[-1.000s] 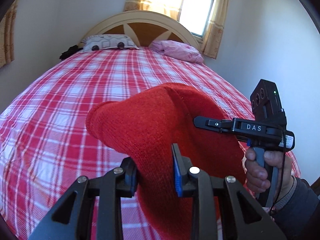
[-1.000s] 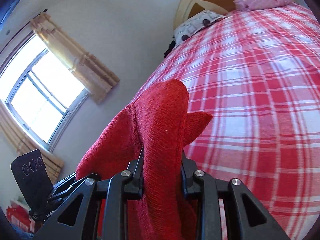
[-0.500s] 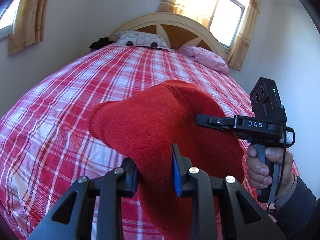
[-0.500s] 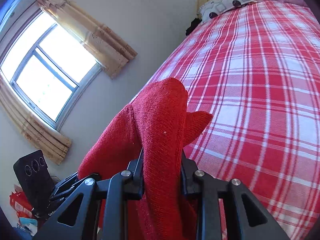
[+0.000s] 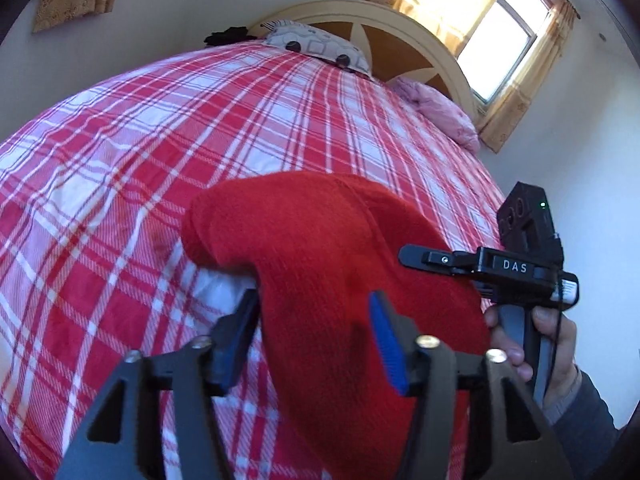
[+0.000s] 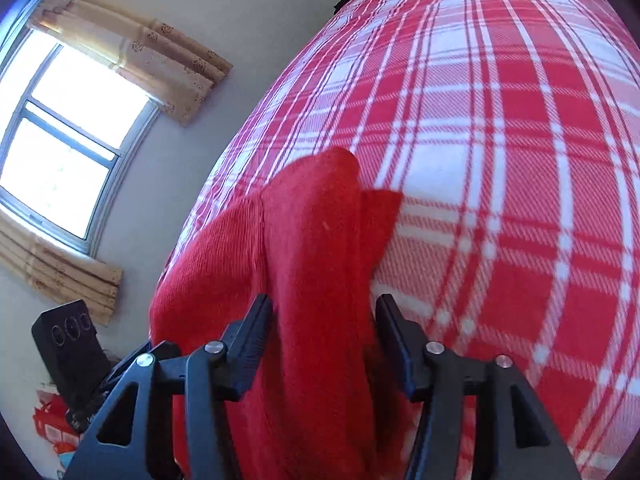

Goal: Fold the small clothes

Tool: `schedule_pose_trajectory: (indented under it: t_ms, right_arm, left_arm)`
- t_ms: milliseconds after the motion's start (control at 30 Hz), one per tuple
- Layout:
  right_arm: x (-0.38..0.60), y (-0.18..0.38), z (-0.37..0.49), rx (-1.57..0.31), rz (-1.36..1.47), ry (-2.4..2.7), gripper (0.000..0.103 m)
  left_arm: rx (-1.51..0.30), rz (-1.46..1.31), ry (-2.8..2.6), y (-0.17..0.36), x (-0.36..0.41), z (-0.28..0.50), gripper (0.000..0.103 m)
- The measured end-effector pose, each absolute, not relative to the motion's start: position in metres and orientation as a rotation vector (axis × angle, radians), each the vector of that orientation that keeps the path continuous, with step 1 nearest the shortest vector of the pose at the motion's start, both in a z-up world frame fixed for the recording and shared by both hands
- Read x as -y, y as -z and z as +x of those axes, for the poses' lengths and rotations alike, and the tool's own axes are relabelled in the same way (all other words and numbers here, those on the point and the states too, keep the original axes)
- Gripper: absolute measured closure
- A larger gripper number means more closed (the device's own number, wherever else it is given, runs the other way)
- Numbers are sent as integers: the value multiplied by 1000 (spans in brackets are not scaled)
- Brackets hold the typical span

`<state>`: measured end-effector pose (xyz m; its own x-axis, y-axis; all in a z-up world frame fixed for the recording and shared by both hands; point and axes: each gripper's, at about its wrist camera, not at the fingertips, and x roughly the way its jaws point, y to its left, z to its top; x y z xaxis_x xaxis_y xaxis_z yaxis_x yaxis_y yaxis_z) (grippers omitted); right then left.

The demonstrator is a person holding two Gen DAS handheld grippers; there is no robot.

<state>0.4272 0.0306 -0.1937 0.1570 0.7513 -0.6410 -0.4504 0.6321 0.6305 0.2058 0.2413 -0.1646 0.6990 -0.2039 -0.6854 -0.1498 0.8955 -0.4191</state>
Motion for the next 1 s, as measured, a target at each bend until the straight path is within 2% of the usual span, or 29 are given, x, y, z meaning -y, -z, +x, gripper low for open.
schedule_pose_trajectory:
  t_ms: [267,300,333,367,433,567,733,800,867,1000]
  right_arm:
    - [14,207,369,-1152,318,-991,44]
    - [13,209,363,-1151,301,-996,44]
    - [12,210,356,-1151,279,-1001,49]
    - [9,212,350,-1150,254,-992,61]
    - [7,212,344,-1172,248,-977,68]
    - [13,197,329,-1207,202,-950,69]
    - [26,207,321,-1255,154,-898,70]
    - [31,207,319,-1234,169,-894,60]
    - [34,199,312,-1159,123,-840,47]
    - [44,172,282,-1004,83,-765,46]
  left_arm:
    - [-849,-484,98,184,-211,174,35]
    - [-853,-510,110,186,-210,173,38]
    - [-856,-533,123,188,-209,172,41]
    - [-858,-545,123,188,-208,171,46]
    - [-871,-573,116,184,-207,168,52]
    - [-929,-614,137,176,-199,154,53]
    - [-962,-544,118,183,-181,137,41]
    - [-967,-521,94,183,-178,131,21]
    - [-942,-454,59,179,-176,120,19]
    - [-849,-280,-47,157,-172,101,15]
